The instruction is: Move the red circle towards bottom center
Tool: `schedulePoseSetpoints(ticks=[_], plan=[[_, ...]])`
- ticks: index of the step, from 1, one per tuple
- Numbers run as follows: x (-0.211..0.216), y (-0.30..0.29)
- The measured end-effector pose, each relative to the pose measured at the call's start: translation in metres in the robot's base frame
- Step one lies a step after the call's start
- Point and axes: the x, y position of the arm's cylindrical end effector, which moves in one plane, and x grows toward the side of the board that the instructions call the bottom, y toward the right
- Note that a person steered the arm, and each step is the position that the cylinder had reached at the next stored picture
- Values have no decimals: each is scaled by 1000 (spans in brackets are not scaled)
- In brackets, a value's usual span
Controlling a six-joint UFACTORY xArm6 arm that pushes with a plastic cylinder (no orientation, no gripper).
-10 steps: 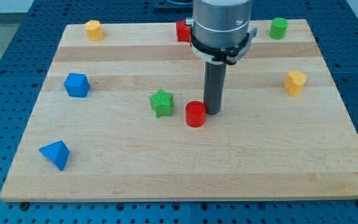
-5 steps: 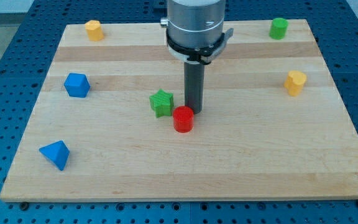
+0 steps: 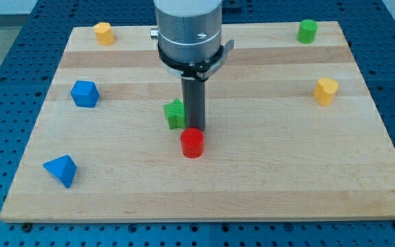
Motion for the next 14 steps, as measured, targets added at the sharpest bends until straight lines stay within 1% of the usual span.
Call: schedulePoseSetpoints(ticks=[1,4,5,7,8,11,13,14], plan=[[5,0],[3,-47],[7,-47],[30,-30],[34,-15],[31,-8],[16,12],[15,22]])
